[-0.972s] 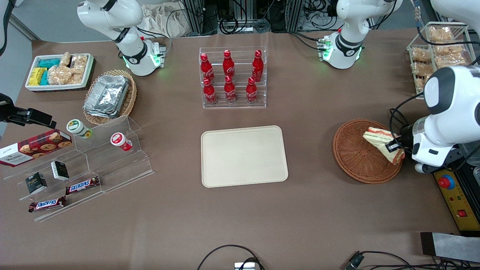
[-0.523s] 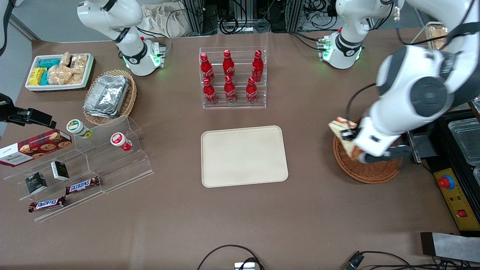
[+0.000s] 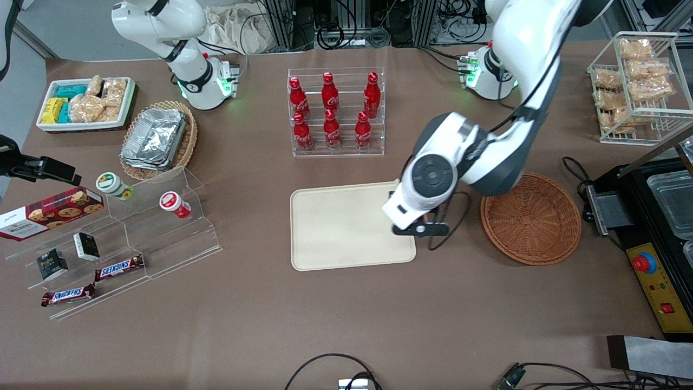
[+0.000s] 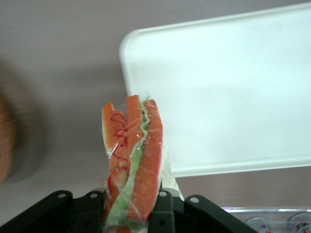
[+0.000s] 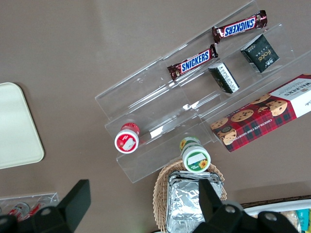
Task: Place sandwich from basket to tray
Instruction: 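Carry the held sandwich over to the cream tray, then lower the sandwich onto the tray and open the left gripper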
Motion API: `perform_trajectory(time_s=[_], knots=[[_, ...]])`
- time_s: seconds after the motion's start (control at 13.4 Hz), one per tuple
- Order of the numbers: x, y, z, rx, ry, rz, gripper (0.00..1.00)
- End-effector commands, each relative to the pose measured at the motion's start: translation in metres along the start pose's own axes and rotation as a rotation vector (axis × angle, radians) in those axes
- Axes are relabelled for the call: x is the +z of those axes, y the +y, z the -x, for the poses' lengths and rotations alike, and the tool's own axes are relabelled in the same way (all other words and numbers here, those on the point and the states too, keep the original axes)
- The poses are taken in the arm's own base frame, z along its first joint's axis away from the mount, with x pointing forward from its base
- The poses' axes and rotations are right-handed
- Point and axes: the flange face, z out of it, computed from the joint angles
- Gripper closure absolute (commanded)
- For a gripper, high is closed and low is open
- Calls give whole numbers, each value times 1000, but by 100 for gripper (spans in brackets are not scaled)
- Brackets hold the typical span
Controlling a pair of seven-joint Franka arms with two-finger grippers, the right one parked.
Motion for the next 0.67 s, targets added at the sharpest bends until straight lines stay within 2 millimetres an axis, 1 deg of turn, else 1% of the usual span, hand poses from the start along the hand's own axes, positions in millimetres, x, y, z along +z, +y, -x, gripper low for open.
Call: perform_trajectory(time_s=[0.0,0.07,0.22,0.45,0.6], knots=[[39,29,-18,21,33,25,100],[52,38,-18,34,35,26,100],[66,41,-22,52,37,27,100],[88,36,-33,77,76,-32,100],[102,30,-44,84,100,-35,100]])
